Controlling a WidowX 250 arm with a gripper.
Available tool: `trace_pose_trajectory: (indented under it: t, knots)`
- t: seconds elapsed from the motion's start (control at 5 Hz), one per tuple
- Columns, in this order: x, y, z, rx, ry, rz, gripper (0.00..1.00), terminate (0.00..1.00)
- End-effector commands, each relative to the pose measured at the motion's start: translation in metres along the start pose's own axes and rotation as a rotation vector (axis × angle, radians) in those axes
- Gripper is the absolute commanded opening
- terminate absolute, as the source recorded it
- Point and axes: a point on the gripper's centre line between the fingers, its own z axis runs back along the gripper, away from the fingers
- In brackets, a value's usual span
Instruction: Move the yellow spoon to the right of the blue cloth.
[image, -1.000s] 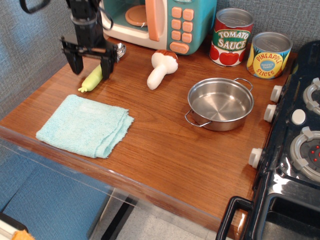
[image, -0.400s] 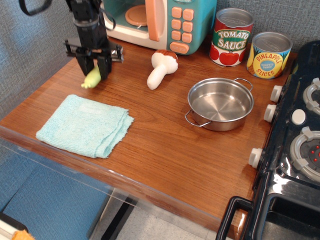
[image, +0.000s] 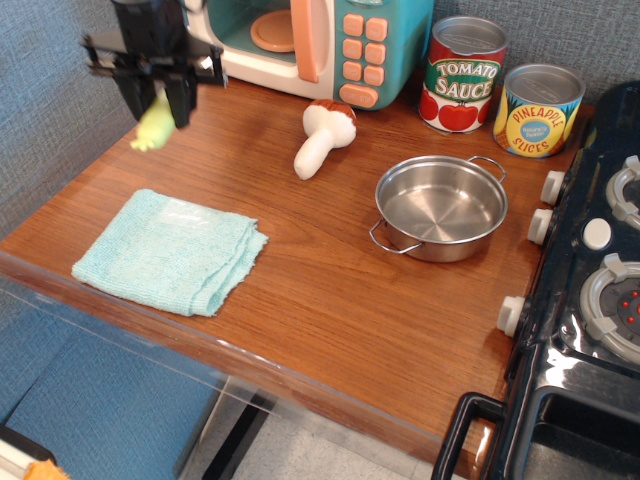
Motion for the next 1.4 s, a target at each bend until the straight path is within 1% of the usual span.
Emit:
trace_pose_trajectory:
  t: [0.0,0.2,0.4,0.6,0.8,1.0,1.2]
  knots:
    - [-0.082,-0.047,0.006,-0.023,0.062,-0.070,0.00,0.00]
    - [-0.098,-0.064,-0.013,-0.011,0.066,-0.105,0.00,0.00]
    - [-0.099,-0.076,-0.035,0.008,0.065,-0.144,0.00,0.00]
    - [-0.094,-0.087,-0.050,0.012,0.054,-0.180,0.00,0.00]
    - [-0.089,-0.100,-0.055,-0.007,0.039,-0.212,0.00,0.00]
    - [-0.090,-0.110,-0.056,-0.026,0.045,-0.244,0.00,0.00]
    - [-0.092,-0.119,-0.048,-0.037,0.043,-0.262,0.00,0.00]
